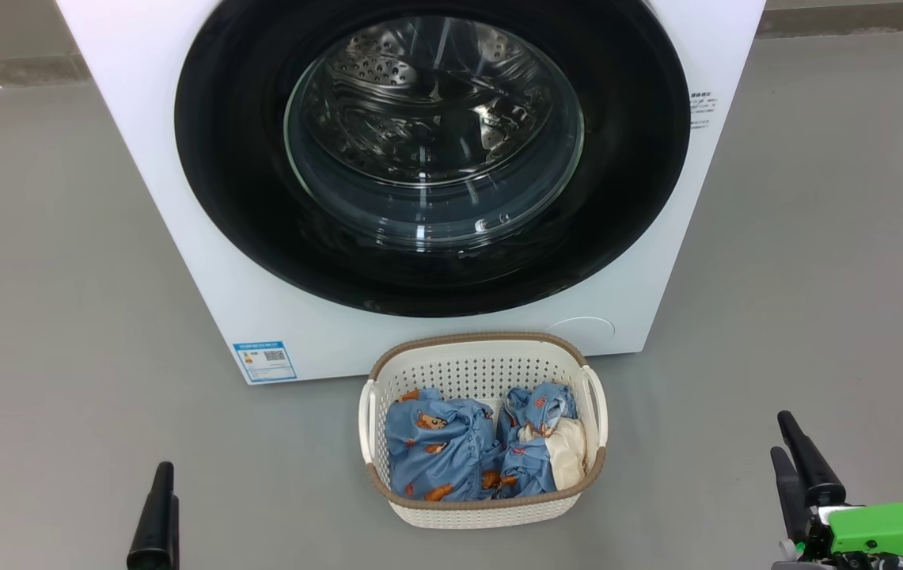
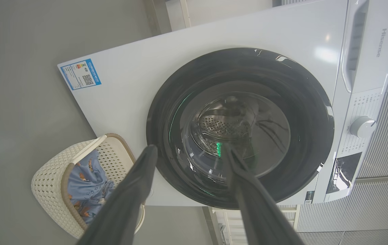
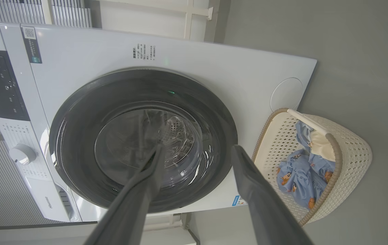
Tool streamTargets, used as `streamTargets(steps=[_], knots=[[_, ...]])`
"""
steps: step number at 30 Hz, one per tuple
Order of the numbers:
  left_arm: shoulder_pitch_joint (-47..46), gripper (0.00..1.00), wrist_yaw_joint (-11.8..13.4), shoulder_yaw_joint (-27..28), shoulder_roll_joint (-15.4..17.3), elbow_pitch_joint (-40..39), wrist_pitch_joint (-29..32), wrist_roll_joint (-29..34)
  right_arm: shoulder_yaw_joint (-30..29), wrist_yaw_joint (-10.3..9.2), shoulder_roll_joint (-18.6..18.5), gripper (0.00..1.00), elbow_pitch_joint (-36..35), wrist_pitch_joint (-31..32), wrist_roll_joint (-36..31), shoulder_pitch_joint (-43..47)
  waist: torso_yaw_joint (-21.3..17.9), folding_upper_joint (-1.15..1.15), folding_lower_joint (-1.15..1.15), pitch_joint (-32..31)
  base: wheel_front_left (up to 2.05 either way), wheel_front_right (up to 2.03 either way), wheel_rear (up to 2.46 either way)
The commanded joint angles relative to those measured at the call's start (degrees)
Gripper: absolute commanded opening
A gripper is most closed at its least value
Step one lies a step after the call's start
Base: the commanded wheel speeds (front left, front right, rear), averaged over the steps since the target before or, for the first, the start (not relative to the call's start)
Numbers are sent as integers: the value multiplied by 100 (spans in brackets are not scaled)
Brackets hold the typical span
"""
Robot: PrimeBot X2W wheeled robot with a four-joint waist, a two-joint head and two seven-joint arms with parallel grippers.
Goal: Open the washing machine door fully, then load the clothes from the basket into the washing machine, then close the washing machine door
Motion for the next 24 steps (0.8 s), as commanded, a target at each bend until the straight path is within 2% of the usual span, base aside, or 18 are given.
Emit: streamTargets(steps=[1,24], knots=[[-183,100,-14,28,110,-206,-73,174,90,10,-135,100,-165,-80,-133,-284,1,0,-1,-1,0,0,0],[-258,100,-21,-12,250,-208,-459,2014,627,12,-519,100,-123,-479,-1546,-549,17,0,-1,1,0,0,0]])
